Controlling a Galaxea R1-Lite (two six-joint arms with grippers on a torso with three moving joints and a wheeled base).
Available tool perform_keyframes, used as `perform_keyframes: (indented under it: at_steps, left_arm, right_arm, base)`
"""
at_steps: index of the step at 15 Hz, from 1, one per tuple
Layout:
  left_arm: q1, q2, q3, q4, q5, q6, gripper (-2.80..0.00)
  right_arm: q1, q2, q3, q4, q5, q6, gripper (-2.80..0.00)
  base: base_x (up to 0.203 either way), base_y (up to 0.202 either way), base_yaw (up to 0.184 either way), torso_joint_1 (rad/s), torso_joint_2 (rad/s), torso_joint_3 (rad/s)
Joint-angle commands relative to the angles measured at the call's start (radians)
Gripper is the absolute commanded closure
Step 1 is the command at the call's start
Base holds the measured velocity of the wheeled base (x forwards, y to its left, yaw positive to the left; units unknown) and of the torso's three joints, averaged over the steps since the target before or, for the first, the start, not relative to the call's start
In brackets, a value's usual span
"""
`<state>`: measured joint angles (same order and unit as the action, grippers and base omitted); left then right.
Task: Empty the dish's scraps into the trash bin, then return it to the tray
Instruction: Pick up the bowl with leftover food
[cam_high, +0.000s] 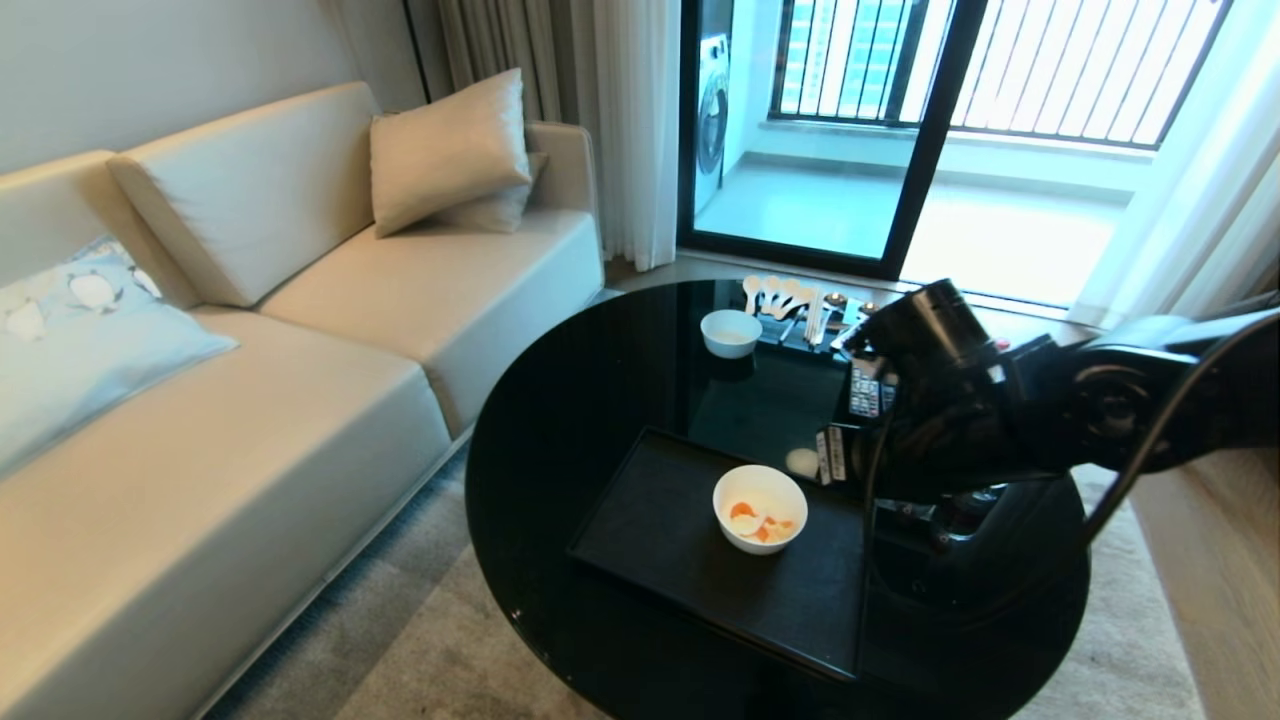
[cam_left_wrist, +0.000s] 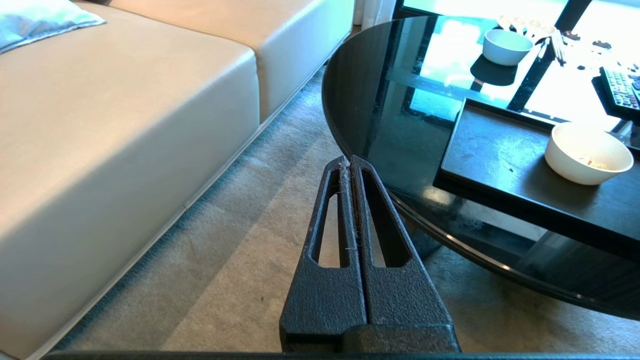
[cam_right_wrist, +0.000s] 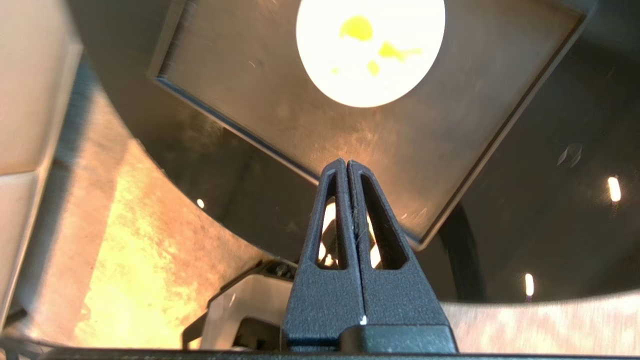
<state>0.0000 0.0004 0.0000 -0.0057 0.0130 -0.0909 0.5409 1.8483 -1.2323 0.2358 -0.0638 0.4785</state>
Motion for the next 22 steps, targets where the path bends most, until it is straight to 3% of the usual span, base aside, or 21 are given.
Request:
perform_keyframes:
  at_steps: [1,4,5,8,14,22]
  left_arm:
    - [0.0,0.0,0.0,0.0,0.001,-0.001,0.0]
    - [0.0,0.0,0.0,0.0,0.001,-0.001,0.0]
    - [0.0,0.0,0.0,0.0,0.001,-0.001,0.0]
    - [0.0,0.0,0.0,0.0,0.001,-0.001,0.0]
    - [0.0,0.0,0.0,0.0,0.001,-0.001,0.0]
    - [0.0,0.0,0.0,0.0,0.001,-0.001,0.0]
  right_arm:
    - [0.031,0.149,-0.1,0.051,-0.036,0.04,0.0]
    - [0.034,0.228,-0.213,0.129,-0.051,0.078,0.0]
    - [0.033,0.246,-0.25,0.157,-0.051,0.102,-2.8]
    - [0.002,0.312,-0.323,0.204,-0.078,0.138,-2.8]
    - [-0.096,0.37,-0.331,0.194,-0.118,0.138,-2.8]
    - [-0.103,0.491,-0.436,0.199,-0.12,0.138,-2.8]
  base:
    - [0.0,0.0,0.0,0.0,0.0,0.0]
    - [0.0,0.0,0.0,0.0,0.0,0.0]
    - [0.0,0.0,0.0,0.0,0.0,0.0]
    - [0.0,0.0,0.0,0.0,0.0,0.0]
    - [0.0,0.0,0.0,0.0,0.0,0.0]
    - [0.0,0.0,0.0,0.0,0.0,0.0]
